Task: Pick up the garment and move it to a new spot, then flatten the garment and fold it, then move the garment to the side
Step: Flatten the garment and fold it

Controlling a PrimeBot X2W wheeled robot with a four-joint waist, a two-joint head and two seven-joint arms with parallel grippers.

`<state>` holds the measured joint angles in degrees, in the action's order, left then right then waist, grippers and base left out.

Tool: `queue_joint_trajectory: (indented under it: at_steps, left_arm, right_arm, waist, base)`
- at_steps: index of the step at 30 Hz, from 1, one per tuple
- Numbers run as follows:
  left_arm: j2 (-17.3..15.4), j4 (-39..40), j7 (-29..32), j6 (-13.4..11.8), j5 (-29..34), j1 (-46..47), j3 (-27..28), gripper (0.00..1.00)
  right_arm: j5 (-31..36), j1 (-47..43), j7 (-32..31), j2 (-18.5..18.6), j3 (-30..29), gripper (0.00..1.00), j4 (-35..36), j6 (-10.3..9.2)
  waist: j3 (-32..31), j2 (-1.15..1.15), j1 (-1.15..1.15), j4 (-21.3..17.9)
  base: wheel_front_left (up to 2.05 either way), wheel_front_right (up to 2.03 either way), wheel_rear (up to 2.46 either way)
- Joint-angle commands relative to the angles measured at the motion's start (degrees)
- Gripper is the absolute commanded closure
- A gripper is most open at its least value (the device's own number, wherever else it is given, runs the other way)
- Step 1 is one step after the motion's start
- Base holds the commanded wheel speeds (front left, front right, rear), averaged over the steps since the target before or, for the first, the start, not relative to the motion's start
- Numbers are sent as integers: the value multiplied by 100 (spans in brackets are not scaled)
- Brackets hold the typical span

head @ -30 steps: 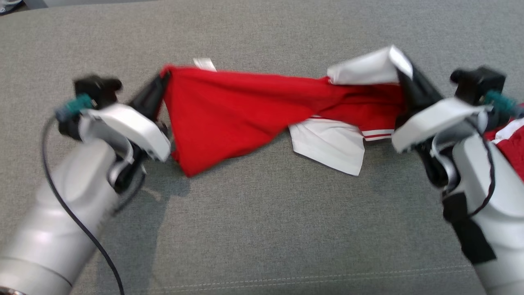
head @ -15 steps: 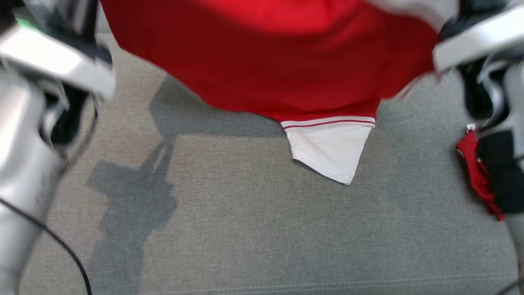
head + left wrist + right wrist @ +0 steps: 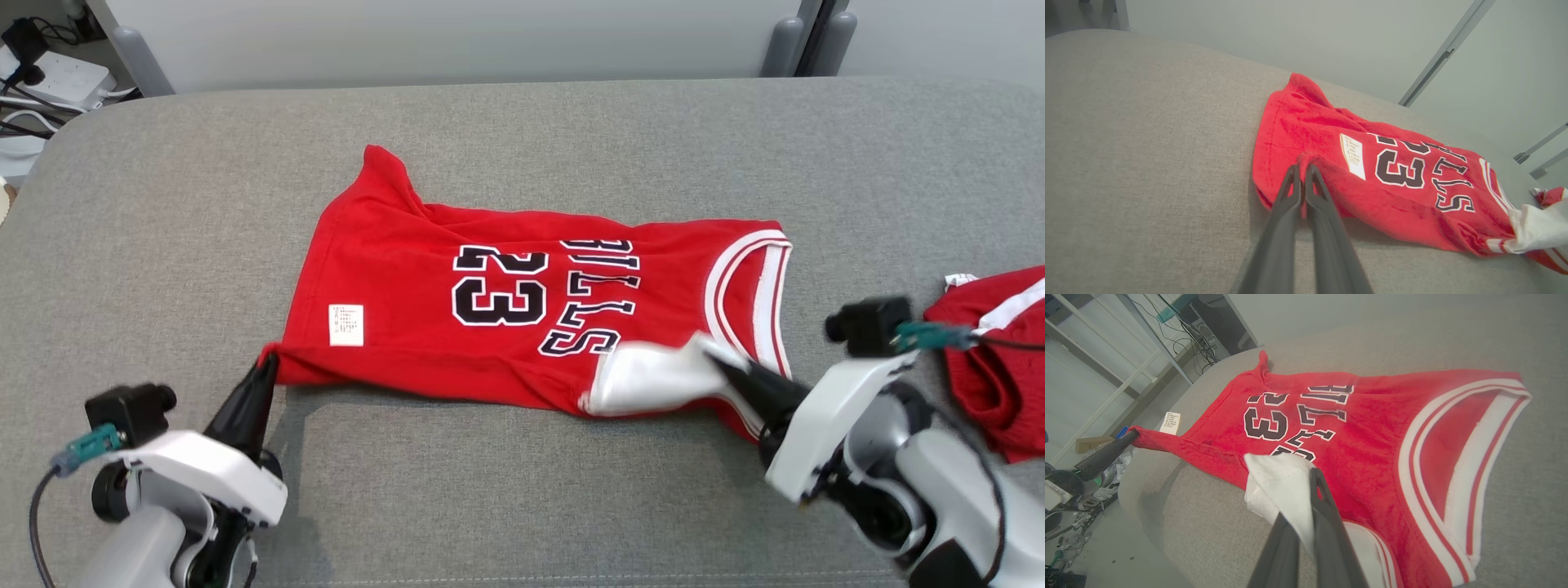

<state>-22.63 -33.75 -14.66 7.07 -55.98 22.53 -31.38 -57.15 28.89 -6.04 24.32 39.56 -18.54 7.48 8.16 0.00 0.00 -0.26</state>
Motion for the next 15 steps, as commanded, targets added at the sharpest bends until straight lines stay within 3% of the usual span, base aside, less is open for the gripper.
queue_joint_trajectory:
  at_steps: [1,6,10,11,12,15]
  left_arm:
    - [-187,6,-33,42,82,37,264,100]
    - [-59,-160,-33,42,278,65,506,100]
    - [62,-281,-33,42,502,206,672,100]
    - [92,-306,-33,42,536,225,667,100]
    - [125,-326,-33,42,558,242,646,100]
    - [215,-346,-33,42,562,272,574,100]
  right_arm:
    - [-104,-117,-39,28,148,100,125,1]
    - [143,116,224,-43,378,100,-391,1]
    - [353,484,423,-324,325,100,-1088,1]
    - [339,546,416,-421,301,55,-1278,1]
    - [403,623,416,-472,332,0,-1435,1]
    - [507,784,546,-580,346,0,-1784,1]
  waist:
    - [10,0,0,8]
    - [63,0,0,72]
    - [108,0,0,121]
    - [124,0,0,130]
    - [142,0,0,141]
    - [206,0,0,170]
  base:
    - [0,0,0]
    - [0,0,0]
    - [0,0,0]
    - [0,0,0]
    - [0,0,0]
    - [0,0,0]
